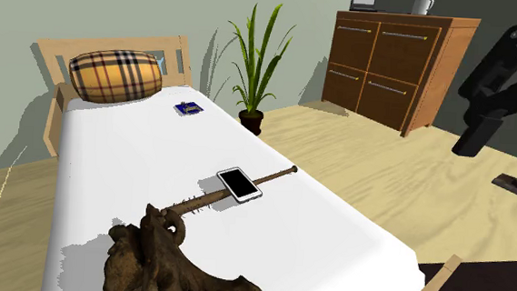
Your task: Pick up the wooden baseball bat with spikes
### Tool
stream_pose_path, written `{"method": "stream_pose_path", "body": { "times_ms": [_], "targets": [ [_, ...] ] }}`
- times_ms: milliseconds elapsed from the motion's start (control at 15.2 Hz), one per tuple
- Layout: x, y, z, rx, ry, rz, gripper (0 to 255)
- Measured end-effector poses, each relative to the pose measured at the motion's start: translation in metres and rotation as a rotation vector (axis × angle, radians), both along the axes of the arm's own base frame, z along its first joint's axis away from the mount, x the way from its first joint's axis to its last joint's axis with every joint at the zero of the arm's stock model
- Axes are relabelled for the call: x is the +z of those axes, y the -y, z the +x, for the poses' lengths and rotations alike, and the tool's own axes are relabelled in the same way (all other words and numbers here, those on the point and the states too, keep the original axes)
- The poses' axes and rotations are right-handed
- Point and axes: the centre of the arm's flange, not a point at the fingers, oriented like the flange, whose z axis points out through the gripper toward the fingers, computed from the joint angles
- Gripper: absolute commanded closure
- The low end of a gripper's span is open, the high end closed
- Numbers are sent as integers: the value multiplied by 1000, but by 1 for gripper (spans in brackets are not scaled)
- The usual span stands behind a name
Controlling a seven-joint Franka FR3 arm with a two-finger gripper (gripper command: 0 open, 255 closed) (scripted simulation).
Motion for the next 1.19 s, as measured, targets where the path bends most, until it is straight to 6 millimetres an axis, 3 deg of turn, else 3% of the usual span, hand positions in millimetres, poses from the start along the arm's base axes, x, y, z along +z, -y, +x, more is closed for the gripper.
{"method": "stream_pose_path", "body": {
  "times_ms": [264,1188],
  "targets": [
    [-13,21,3,19,-2,-2,0],
    [-119,168,49,152,-16,-18,0]
  ]
}}
